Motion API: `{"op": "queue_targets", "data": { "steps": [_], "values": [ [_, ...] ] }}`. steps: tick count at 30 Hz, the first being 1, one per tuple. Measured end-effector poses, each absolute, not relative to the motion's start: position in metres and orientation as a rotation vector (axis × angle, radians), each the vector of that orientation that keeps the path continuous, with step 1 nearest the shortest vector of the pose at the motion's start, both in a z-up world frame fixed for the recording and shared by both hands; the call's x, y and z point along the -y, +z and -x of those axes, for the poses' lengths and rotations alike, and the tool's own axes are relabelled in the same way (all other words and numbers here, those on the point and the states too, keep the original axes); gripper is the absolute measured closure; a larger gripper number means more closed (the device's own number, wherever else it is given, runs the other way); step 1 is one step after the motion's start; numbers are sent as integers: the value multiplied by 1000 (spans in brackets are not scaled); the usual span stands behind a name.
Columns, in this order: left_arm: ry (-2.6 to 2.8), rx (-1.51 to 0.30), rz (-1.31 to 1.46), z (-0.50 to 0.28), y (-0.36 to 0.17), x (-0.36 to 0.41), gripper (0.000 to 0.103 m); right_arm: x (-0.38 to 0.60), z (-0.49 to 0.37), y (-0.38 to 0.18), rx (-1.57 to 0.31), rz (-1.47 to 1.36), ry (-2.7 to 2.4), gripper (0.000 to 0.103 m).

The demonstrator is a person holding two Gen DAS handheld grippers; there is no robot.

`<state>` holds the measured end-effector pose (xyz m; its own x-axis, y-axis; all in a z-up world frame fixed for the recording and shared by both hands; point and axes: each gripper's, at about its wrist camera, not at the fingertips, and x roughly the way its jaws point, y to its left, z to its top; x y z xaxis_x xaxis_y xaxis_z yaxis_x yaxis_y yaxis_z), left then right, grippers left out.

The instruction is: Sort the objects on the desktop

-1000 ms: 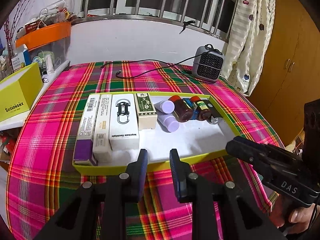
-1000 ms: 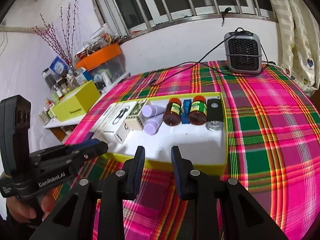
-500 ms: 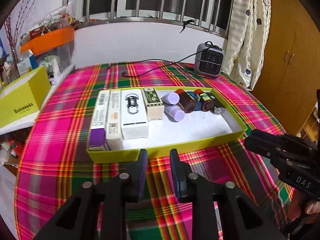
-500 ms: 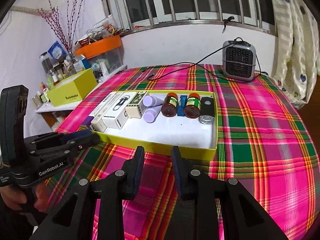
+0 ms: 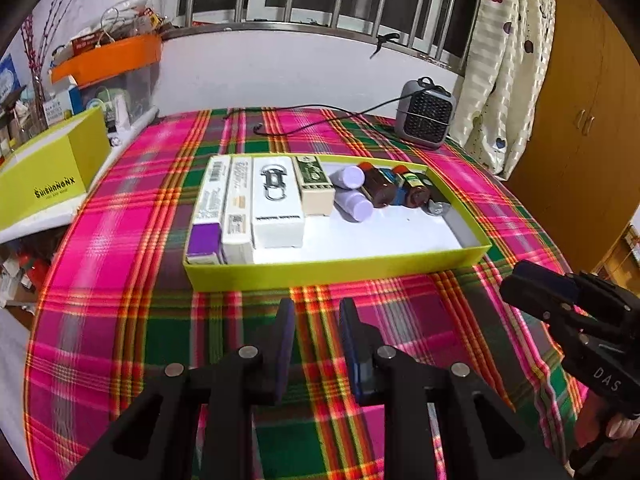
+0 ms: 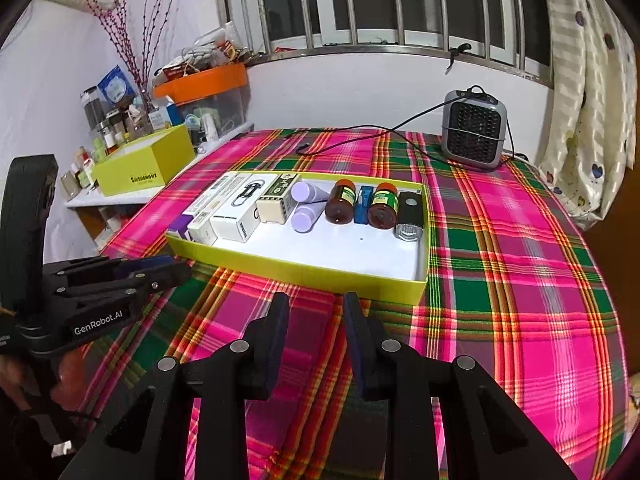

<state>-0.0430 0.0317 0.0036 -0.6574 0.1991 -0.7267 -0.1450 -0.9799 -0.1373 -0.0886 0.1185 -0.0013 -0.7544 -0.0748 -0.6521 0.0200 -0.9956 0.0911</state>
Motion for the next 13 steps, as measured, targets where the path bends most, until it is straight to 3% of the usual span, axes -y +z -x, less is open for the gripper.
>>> {"op": "queue_targets", "data": {
  "steps": [3,7,13],
  "values": [
    [2706,90,1182,39,5,-34,80,-118,84,-1,114,-1082,-2895,74],
    [2720,95,1160,37,8,-35,93,-118,80,-1,109,-1083,-2895,74],
    [2744,95,1135,34,12,-35,95,-119,77,0,115,-1076,-2898,74]
  ]
}}
